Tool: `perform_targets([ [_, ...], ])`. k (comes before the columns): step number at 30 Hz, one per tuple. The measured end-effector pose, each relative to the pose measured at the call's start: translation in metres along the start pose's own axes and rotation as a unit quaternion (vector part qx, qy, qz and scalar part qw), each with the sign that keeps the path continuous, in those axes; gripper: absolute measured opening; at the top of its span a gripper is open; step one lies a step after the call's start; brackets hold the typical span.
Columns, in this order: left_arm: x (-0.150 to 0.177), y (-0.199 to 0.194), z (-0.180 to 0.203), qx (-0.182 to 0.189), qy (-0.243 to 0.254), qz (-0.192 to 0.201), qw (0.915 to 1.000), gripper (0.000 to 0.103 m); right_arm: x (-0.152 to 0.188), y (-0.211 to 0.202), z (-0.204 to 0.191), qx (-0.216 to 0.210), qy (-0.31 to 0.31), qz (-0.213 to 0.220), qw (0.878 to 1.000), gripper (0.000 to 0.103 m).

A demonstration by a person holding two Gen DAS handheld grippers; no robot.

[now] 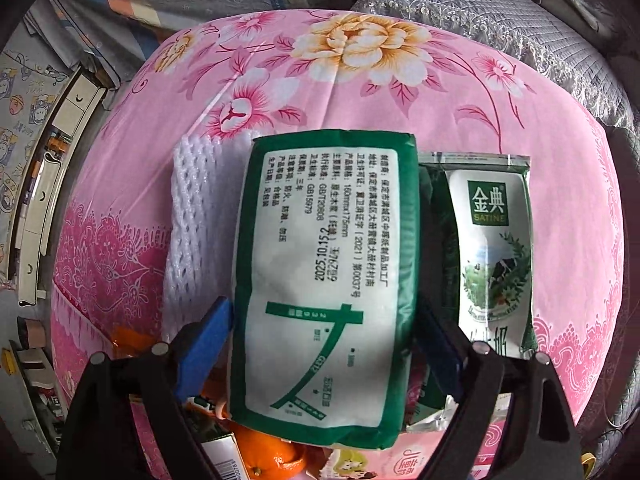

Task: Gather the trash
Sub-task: 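Grasp the white-green tissue pack with the right gripper, then lift the tissue pack with the right gripper while the left gripper grasps the SATINE milk carton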

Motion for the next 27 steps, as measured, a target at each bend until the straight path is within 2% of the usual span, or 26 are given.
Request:
perform_targets([
  [3, 0.001, -0.002, 0.0, -0.002, 0.0, -0.001, 1.0, 0.095, 0.0, -0.005, -0.005, -0.022, 0.003, 0.007, 1.0, 0.089],
  [8, 0.002, -0.004, 0.004, -0.002, 0.0, -0.004, 1.0, 0.095, 0.003, 0.008, -0.007, 0.028, -0.008, -0.008, 1.0, 0.088],
  [10, 0.001, -0.007, 0.004, -0.003, 0.001, -0.002, 1.0, 0.095, 0.005, 0.005, -0.008, 0.034, -0.008, 0.007, 0.999, 0.083],
  [12, 0.0, -0.011, 0.004, -0.008, 0.002, 0.001, 1.0, 0.095, 0.006, -0.003, -0.012, 0.03, -0.019, 0.019, 0.999, 0.071],
  [16, -0.003, -0.017, 0.003, -0.019, 0.005, 0.003, 0.9998, 0.095, 0.01, -0.04, -0.01, -0.013, -0.022, 0.052, 0.998, 0.068],
  [20, -0.005, -0.016, 0.005, -0.024, 0.009, 0.0, 0.9997, 0.095, 0.027, -0.099, -0.002, -0.085, -0.017, 0.096, 0.992, 0.068],
  [24, -0.013, -0.013, 0.018, -0.014, 0.027, -0.004, 0.9995, 0.095, 0.062, -0.158, 0.023, -0.143, -0.013, 0.14, 0.98, 0.068],
  [27, -0.024, -0.008, 0.037, -0.002, 0.05, -0.008, 0.9987, 0.095, 0.099, -0.197, 0.053, -0.167, -0.004, 0.177, 0.97, 0.068],
])
Point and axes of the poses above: each gripper's, at about its wrist camera, not at the fingertips, and y roughly the way its jaws point, z to its right, x to its underside, the point moved 3 cm from there along y, roughly the way its jaws point, and after that the axes turned 14 degrees about -x, right-handed, at the moved point
